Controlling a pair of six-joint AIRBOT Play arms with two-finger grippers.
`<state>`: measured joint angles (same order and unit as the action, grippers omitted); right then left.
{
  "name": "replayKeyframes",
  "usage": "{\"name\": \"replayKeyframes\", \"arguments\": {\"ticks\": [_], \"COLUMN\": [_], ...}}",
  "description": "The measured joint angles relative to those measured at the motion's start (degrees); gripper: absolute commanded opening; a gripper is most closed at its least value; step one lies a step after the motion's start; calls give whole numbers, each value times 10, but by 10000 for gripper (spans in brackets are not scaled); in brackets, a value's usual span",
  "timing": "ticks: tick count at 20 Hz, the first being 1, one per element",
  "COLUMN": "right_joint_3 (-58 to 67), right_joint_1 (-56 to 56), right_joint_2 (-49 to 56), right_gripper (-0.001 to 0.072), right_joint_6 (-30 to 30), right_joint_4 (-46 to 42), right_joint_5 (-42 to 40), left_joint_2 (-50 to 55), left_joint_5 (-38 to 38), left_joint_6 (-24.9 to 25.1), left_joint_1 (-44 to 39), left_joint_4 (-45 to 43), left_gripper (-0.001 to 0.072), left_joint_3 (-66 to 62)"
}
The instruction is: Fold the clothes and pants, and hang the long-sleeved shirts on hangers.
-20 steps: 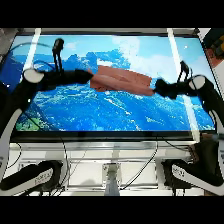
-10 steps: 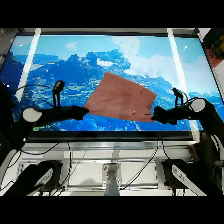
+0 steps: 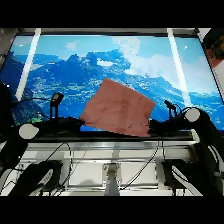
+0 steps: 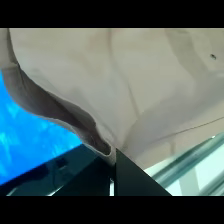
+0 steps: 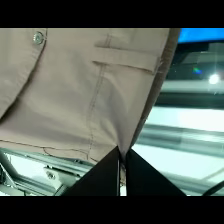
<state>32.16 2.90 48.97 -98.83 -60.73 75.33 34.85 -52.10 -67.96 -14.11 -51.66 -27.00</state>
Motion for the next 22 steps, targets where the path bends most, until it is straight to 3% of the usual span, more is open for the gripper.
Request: {"name": "replayKeyframes", "arguments": {"ticks": [6, 16, 22], "right_joint_3": [8, 87, 116], "right_joint_1": [5, 6, 6], "right_joint_2": [-32, 82, 132], "right_gripper": [9, 9, 9], "right_joint_6": [-44, -70, -157], "right_joint_4": [13, 2, -52], "right_joint_5": [-45, -225, -306], "left_joint_2": [44, 342, 439], "left_joint_5": [104, 174, 220], "left_joint_6": [-69, -55, -43], "left_joint_1": [-49, -64, -70], "left_joint_4": [-15, -19, -18], "left_gripper": [2, 3, 3], "left_joint_3": [-66, -319, -407]}}
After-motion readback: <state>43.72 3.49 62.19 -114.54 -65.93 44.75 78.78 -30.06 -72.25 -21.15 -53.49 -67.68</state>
